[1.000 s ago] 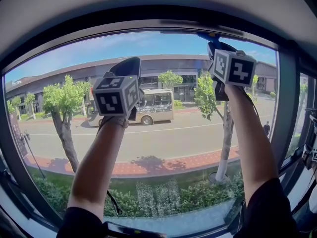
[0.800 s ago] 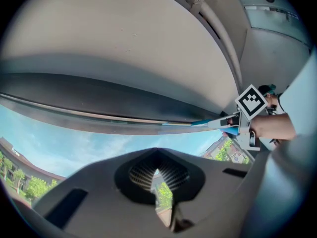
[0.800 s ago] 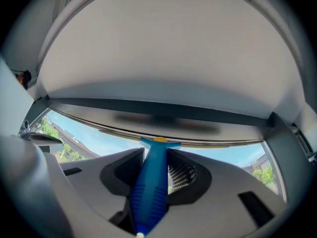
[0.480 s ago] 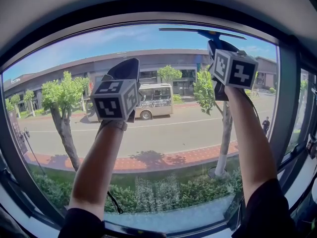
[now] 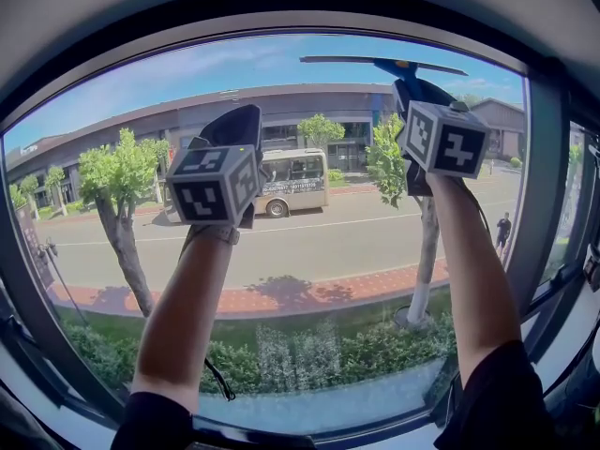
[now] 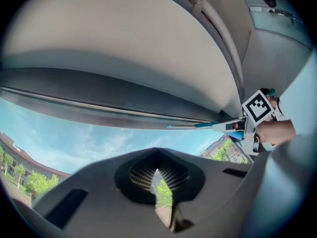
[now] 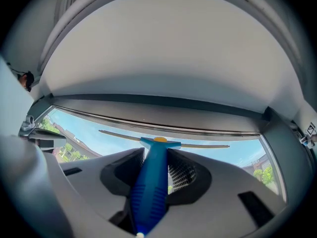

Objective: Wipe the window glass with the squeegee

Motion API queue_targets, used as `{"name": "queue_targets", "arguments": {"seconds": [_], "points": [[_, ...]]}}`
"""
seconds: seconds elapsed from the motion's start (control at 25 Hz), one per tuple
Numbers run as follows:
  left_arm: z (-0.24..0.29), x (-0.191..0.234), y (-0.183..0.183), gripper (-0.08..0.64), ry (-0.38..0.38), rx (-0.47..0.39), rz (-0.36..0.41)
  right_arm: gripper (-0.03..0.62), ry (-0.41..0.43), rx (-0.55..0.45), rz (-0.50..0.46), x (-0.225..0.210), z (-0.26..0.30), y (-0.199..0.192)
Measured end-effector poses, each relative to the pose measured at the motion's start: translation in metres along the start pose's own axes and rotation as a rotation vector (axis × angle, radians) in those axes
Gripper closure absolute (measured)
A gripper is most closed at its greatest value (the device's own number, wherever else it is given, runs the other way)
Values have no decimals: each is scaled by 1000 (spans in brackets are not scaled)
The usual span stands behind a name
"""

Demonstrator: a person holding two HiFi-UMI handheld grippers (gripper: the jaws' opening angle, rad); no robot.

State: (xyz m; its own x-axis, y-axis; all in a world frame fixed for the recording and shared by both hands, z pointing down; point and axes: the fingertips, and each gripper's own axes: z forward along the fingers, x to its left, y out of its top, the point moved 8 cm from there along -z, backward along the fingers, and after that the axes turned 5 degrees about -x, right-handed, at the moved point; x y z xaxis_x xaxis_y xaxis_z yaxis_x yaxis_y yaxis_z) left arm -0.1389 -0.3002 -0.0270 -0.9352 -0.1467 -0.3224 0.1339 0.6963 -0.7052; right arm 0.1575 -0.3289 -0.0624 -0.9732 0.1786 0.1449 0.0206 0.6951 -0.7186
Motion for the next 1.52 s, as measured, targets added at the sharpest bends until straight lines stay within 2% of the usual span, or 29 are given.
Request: {"name": "queue_targets", "arguments": {"seconds": [0.68,1.04,1.52], "points": [[-17,-17,-11,560,-8,29,-53,449,3,44,18,12,-34,-26],[-24,-32,-16,560,-28,37,-46,449,-4,65,16,11,-51,-43],[-41,-35,-41,560,-30,80,-74,449,13,97,18,20,-77,-70]]}}
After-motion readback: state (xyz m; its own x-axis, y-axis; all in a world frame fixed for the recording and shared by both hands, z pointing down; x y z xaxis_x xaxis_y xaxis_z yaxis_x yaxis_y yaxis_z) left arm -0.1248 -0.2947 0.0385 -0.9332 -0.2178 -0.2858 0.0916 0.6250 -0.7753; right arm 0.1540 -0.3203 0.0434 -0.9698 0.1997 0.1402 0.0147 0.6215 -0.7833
